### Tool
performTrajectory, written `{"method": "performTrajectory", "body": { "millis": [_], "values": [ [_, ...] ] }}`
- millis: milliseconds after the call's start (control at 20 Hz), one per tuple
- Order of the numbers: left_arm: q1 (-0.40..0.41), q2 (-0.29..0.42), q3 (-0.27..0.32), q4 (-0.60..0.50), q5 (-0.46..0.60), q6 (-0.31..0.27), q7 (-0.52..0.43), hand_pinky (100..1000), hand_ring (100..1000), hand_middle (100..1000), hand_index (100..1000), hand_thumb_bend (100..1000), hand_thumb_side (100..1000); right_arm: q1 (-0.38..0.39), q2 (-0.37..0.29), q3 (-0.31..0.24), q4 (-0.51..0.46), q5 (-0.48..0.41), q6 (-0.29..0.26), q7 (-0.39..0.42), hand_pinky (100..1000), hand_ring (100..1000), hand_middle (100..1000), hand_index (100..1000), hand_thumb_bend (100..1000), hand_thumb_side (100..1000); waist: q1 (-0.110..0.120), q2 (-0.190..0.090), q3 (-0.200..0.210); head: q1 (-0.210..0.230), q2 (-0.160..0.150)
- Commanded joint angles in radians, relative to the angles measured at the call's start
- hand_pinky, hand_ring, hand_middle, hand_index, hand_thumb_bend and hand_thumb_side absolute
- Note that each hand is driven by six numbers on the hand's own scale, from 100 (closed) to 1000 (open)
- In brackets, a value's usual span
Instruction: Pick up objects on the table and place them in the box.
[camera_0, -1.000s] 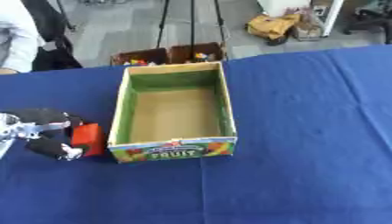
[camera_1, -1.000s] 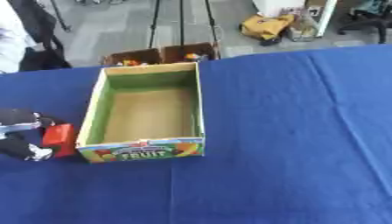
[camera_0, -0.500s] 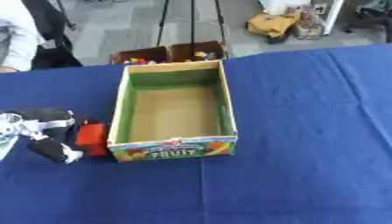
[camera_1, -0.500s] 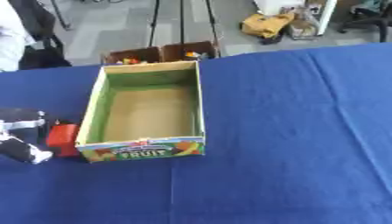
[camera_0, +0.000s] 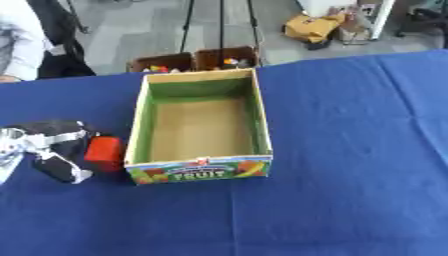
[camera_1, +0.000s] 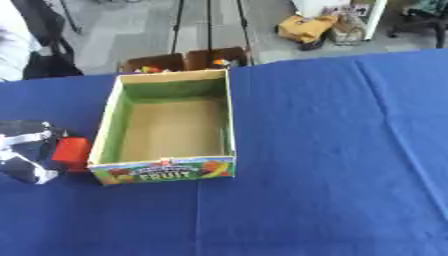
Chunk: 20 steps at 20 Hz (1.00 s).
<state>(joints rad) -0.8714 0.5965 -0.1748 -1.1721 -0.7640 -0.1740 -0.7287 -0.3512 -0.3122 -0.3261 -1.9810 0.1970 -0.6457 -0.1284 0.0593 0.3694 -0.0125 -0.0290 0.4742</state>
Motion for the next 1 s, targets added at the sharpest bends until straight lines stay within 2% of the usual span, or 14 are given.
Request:
{"method": "performTrajectory", "body": {
  "millis": [50, 300, 650, 700, 750, 1000],
  "values": [
    [-0.011, 0.027, 0.006, -0.018, 0.001, 0.022, 0.008, 100, 435, 510, 692, 100, 281, -0.004, -0.009, -0.006, -0.019, 0.002, 0.002, -0.003, 722, 834, 549, 740, 315, 900, 0.000, -0.005, 0.003, 0.003, -0.009],
    [-0.012, 0.039, 0.021, -0.058, 0.049, 0.040, -0.007, 100, 415, 495, 689, 100, 246, -0.004, -0.010, -0.008, -0.019, 0.000, 0.004, -0.008, 720, 833, 551, 739, 299, 897, -0.003, -0.013, 0.010, -0.001, -0.007],
    [-0.013, 0.077, 0.087, -0.219, 0.147, 0.089, 0.000, 100, 386, 477, 676, 100, 245, 0.000, -0.011, -0.010, -0.019, -0.002, 0.010, -0.017, 719, 832, 552, 739, 278, 892, -0.003, -0.027, 0.025, -0.009, 0.001],
    [-0.013, 0.083, 0.096, -0.242, 0.150, 0.098, 0.005, 100, 386, 478, 675, 100, 309, 0.001, -0.011, -0.009, -0.019, -0.002, 0.010, -0.018, 719, 832, 552, 738, 277, 895, -0.003, -0.029, 0.026, -0.010, 0.001],
    [-0.014, 0.089, 0.103, -0.264, 0.148, 0.104, 0.010, 100, 385, 477, 676, 100, 246, 0.001, -0.012, -0.010, -0.019, -0.002, 0.011, -0.018, 719, 832, 552, 738, 274, 890, -0.002, -0.030, 0.027, -0.011, 0.001],
    [-0.034, 0.091, 0.146, -0.356, 0.196, 0.143, 0.031, 100, 372, 464, 669, 100, 254, 0.004, -0.012, -0.010, -0.019, -0.002, 0.014, -0.019, 720, 833, 552, 738, 273, 885, 0.001, -0.034, 0.032, -0.015, 0.003]
  ]
}}
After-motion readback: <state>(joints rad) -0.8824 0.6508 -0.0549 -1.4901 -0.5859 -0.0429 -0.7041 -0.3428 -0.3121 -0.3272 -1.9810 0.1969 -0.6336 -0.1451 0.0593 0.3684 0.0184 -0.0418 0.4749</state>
